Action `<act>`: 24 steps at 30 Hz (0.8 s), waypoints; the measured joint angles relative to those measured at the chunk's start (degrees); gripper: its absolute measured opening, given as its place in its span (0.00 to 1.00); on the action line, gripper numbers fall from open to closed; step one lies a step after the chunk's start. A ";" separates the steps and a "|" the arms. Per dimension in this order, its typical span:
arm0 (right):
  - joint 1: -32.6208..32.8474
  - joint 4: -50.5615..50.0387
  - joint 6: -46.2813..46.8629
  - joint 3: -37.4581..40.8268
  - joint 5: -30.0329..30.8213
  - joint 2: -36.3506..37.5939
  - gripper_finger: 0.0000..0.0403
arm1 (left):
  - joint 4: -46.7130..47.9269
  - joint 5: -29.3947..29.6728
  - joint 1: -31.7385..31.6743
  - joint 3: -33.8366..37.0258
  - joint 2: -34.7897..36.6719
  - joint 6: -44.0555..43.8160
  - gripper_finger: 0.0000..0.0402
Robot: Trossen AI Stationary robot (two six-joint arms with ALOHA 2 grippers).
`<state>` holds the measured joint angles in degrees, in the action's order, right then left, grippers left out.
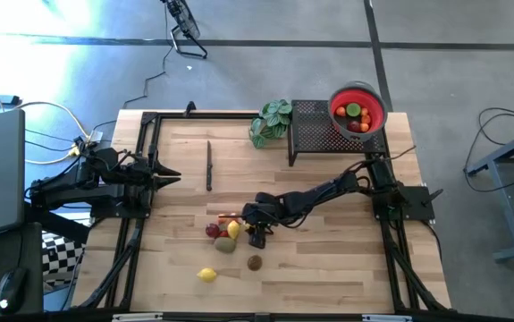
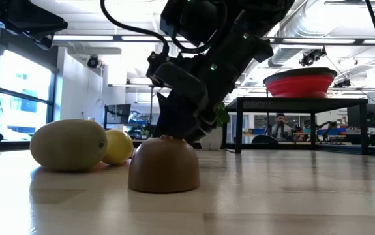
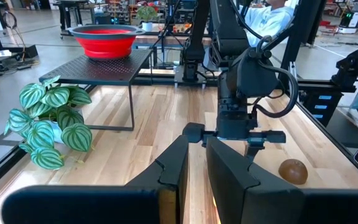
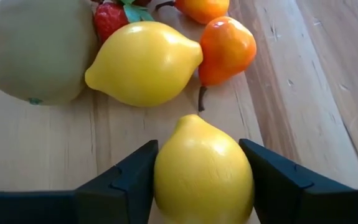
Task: Pick & Place Fruit
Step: Put the yellow lemon into the red strainer bowl
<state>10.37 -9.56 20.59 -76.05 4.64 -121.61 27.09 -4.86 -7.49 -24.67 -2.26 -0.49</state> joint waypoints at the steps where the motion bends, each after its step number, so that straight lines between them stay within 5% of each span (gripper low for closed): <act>1: 0.02 -0.02 -0.57 0.04 -0.04 0.31 0.49 | 0.00 0.00 0.02 0.00 0.00 0.00 0.13; 24: -5.74 -18.37 -2.92 0.06 17.40 27.53 0.49 | -0.40 -0.04 0.02 0.00 -0.02 0.02 0.13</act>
<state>4.63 -27.94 17.67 -75.99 22.04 -94.07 26.70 -4.90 -7.47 -24.67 -2.28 -0.47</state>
